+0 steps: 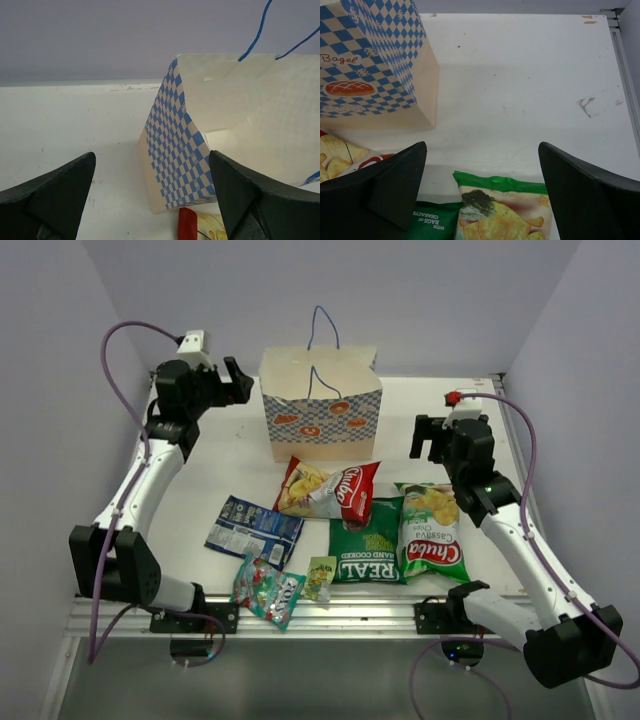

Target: Place the snacks into the paper bag

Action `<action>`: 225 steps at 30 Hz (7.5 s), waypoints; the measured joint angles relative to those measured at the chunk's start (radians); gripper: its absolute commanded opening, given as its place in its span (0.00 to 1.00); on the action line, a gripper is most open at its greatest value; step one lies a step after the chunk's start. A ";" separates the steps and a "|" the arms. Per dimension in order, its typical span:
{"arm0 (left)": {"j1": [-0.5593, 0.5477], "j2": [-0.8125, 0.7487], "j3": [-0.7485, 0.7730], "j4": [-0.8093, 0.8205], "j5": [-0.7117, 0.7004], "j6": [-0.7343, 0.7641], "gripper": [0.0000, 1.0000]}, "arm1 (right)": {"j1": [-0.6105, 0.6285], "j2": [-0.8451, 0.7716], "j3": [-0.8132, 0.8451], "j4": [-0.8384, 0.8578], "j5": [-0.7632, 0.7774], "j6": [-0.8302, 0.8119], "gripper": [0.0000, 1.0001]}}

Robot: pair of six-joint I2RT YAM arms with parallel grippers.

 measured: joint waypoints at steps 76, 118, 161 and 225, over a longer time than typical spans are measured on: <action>-0.176 0.323 0.296 -0.113 -0.083 0.035 0.00 | 0.020 0.370 -0.251 0.429 -0.571 0.362 0.00; -0.176 0.316 0.296 -0.126 -0.064 0.056 0.00 | 0.025 0.741 1.571 -0.155 -0.447 0.222 0.00; -0.183 0.274 0.294 -0.133 -0.031 0.049 0.00 | 0.414 0.785 1.139 0.005 0.106 0.135 0.00; -0.183 0.266 0.270 -0.172 -0.046 0.048 0.00 | 0.412 0.632 0.222 -0.497 0.420 0.392 0.76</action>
